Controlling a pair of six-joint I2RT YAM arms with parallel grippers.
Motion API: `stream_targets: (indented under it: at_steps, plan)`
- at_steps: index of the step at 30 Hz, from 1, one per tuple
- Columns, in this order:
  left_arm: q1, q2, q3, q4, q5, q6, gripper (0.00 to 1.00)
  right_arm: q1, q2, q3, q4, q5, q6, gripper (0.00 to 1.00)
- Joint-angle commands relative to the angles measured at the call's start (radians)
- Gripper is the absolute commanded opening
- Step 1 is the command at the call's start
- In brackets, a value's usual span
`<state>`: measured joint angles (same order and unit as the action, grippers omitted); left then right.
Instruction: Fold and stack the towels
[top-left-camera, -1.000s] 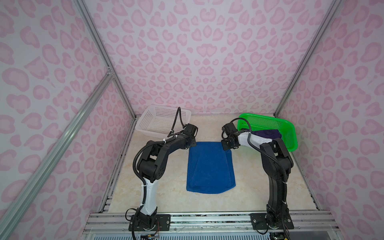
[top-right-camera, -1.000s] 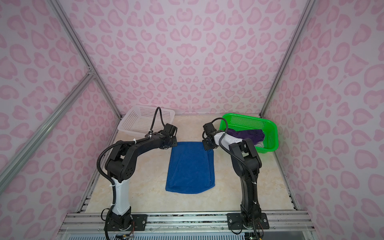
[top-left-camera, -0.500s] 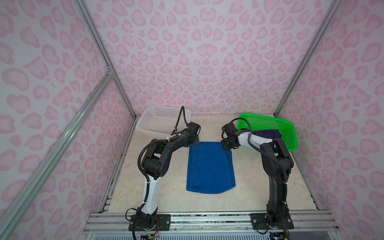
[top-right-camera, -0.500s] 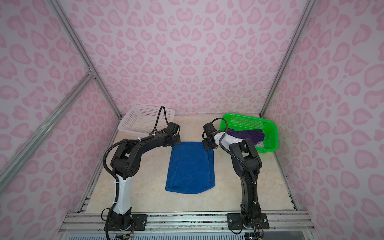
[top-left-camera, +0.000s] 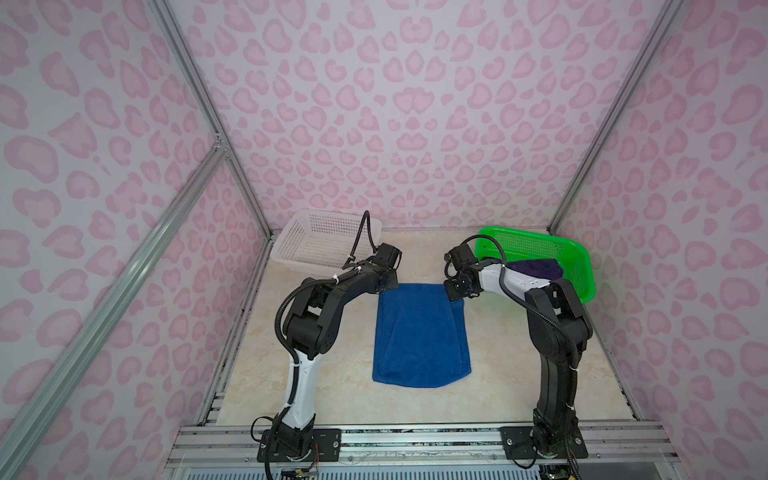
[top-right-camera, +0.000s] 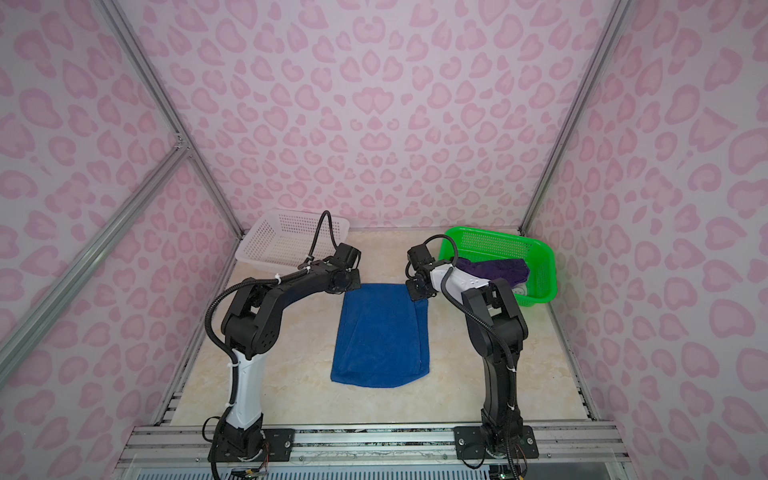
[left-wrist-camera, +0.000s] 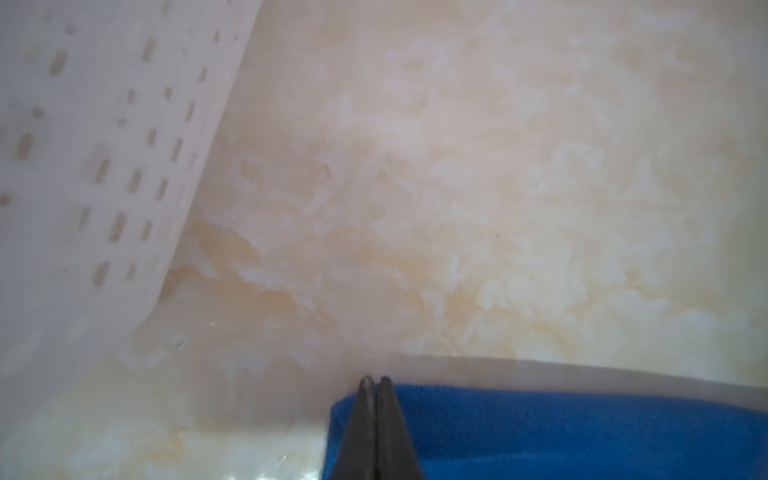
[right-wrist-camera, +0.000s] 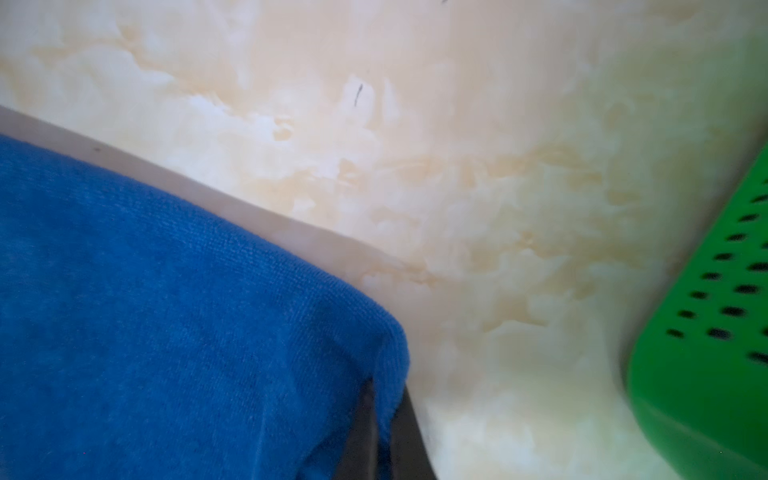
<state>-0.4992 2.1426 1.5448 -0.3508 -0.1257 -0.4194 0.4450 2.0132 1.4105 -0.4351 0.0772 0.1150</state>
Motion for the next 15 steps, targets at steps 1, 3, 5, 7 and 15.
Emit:
stream_targets:
  at_steps: [1,3,5,7,15]
  plan:
    - [0.001,-0.08,0.001,0.025,-0.047,0.046,0.03,-0.015,-0.045,-0.022,0.055,-0.009,-0.037,0.0]
    - [0.001,-0.112,-0.011,0.051,-0.055,0.066,0.03,-0.026,-0.073,-0.035,0.079,-0.023,-0.048,0.0]
    - [0.001,-0.14,-0.017,0.063,-0.068,0.085,0.03,-0.038,-0.097,-0.044,0.092,-0.029,-0.056,0.0]
    - [0.0,-0.158,-0.014,0.064,-0.078,0.105,0.03,-0.053,-0.113,-0.048,0.101,-0.046,-0.061,0.0]
    - [0.001,-0.21,-0.085,0.13,-0.098,0.133,0.03,-0.068,-0.201,-0.153,0.184,-0.126,-0.092,0.0]
